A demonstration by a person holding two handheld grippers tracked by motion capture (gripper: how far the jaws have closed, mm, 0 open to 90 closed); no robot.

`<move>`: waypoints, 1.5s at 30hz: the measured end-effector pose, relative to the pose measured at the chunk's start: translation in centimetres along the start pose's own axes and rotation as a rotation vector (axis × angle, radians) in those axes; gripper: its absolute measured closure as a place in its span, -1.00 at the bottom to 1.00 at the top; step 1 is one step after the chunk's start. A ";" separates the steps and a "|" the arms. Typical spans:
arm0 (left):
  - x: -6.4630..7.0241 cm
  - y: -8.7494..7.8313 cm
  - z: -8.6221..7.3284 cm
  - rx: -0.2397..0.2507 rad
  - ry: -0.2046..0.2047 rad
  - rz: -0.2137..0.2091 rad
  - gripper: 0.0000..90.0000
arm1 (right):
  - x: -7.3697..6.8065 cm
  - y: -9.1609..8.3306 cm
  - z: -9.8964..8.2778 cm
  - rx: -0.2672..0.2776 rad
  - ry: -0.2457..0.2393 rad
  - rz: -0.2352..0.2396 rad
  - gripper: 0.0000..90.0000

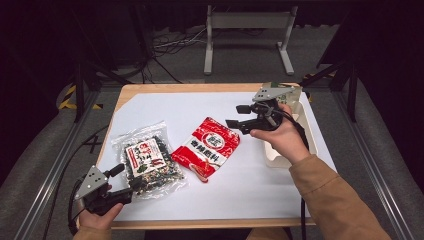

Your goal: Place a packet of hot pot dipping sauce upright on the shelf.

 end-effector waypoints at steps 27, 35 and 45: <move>-0.1 0.1 0.0 0.001 -0.001 -0.007 -0.46 | 3.7 6.5 -4.8 -0.217 0.153 -0.115 -0.22; -0.1 0.1 0.1 0.005 -0.005 -0.008 -0.46 | 4.7 7.7 -6.4 -0.266 0.179 -0.148 -0.14; -0.1 0.1 0.1 0.003 -0.004 -0.009 -0.46 | 5.3 9.2 -7.9 -0.314 0.245 -0.156 -0.22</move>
Point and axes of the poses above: each handheld gripper's, and its own axes: y roughly forward along the jaws, z roughly out of its top, x roughly to its right, the point moved 4 cm from there along y, roughly forward along the jaws, and after that the axes turned 4 degrees about z, right-handed, at the moved point
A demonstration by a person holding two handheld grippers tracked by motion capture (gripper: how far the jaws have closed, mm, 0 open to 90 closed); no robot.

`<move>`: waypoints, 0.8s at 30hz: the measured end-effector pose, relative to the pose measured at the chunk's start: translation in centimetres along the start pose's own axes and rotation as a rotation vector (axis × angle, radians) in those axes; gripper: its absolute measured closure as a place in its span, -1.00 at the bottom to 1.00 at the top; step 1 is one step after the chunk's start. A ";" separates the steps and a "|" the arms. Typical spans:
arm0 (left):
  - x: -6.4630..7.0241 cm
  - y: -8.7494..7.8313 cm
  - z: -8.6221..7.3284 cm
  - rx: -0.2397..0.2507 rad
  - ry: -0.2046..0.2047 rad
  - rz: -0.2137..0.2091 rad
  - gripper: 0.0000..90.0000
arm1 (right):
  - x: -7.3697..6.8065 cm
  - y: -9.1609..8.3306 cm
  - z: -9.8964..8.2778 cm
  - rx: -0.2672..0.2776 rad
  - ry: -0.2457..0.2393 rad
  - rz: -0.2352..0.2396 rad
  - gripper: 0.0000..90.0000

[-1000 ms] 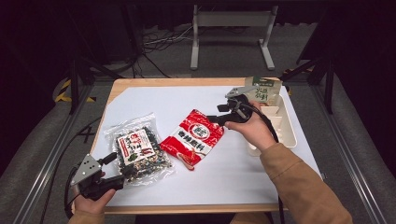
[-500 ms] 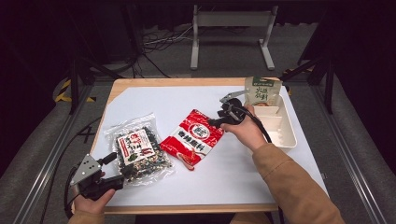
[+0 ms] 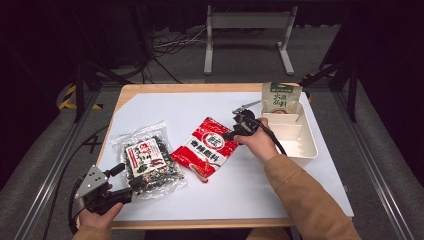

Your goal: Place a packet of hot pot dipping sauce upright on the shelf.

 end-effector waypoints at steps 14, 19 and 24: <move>0.0 0.0 0.0 0.000 0.000 0.000 -0.46 | 1.0 0.9 -0.8 -0.062 0.063 -0.032 -0.29; 0.0 0.0 0.0 0.000 0.001 0.000 -0.46 | 1.1 1.1 -1.0 -0.073 0.079 -0.055 -0.32; 0.0 0.0 0.0 0.001 0.000 0.000 -0.46 | 1.4 1.5 -1.3 -0.091 0.103 -0.046 -0.37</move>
Point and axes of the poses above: each handheld gripper's, and its own axes: y roughly forward along the jaws, z roughly out of its top, x roughly to its right, the point moved 4 cm from there along y, roughly forward along the jaws, and after that the axes turned 4 degrees about z, right-handed, at the moved point
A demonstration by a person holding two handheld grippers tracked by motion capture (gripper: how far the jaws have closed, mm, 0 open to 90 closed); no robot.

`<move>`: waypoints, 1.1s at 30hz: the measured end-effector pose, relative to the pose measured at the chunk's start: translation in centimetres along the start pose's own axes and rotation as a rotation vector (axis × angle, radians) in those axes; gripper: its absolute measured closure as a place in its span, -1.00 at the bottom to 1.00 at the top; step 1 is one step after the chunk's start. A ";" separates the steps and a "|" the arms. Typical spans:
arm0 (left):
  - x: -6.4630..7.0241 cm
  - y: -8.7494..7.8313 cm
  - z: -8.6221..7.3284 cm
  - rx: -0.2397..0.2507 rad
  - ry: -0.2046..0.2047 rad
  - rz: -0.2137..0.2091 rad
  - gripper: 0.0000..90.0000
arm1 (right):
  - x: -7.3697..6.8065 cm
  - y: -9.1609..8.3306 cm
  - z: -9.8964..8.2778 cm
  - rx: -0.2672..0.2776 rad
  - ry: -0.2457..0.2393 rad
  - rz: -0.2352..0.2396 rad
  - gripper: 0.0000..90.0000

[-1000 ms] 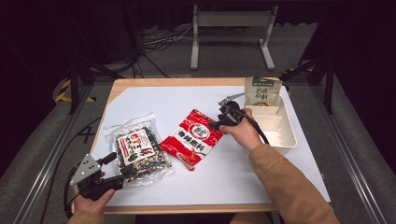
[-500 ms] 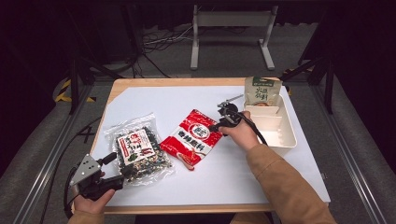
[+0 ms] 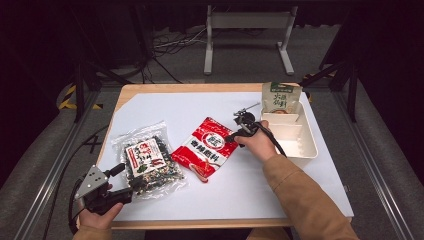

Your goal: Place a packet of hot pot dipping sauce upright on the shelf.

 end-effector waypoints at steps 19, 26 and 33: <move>0.1 0.1 0.0 -0.003 0.002 -0.002 -0.46 | -1.3 -2.3 0.8 0.079 -0.051 0.128 0.10; 0.1 0.1 0.0 -0.005 0.005 -0.003 -0.46 | -2.6 -2.3 0.9 0.099 -0.086 0.216 0.19; 0.0 0.2 0.0 -0.006 0.004 -0.004 -0.46 | -3.6 -1.4 0.6 0.055 -0.110 0.254 0.20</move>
Point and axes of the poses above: each handheld gripper's, and its own axes: y roughly forward along the jaws, z roughly out of its top, x roughly to its right, the point moved 4 cm from there along y, roughly forward along the jaws, and after that the axes turned 4 degrees about z, right-handed, at the moved point
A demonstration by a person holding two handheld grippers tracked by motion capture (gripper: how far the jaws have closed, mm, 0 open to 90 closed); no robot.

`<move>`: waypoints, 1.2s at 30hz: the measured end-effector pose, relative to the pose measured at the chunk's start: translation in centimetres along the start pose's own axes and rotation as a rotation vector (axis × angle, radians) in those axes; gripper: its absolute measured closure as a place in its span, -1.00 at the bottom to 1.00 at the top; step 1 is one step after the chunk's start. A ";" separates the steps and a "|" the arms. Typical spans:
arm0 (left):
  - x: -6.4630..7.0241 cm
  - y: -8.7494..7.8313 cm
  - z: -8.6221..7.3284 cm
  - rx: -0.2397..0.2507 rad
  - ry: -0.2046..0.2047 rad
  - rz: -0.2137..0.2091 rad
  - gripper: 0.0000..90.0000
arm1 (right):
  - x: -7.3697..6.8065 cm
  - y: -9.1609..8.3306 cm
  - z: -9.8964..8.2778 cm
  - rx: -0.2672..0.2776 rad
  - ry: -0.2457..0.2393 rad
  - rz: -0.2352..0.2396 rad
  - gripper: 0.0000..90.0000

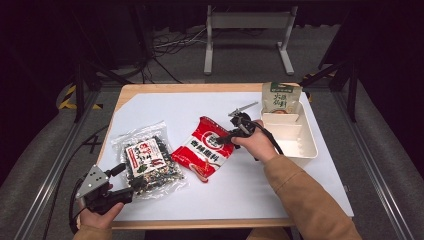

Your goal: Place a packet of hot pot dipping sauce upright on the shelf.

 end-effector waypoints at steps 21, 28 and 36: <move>-0.1 0.0 0.0 0.000 -0.003 0.000 -0.46 | 1.1 1.3 -0.2 -0.074 -0.108 -0.034 0.96; -0.1 0.0 0.0 -0.001 0.001 0.002 -0.46 | 0.8 0.3 0.2 -0.058 -0.104 -0.020 0.97; 0.0 0.0 0.0 0.004 -0.001 0.004 -0.46 | -0.2 -1.4 0.9 -0.006 -0.109 -0.016 0.97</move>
Point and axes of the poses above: each handheld gripper's, and its own axes: y roughly forward along the jaws, z roughly out of its top, x roughly to its right, the point moved 4 cm from there along y, roughly forward along the jaws, and after that the axes turned 4 degrees about z, right-handed, at the moved point
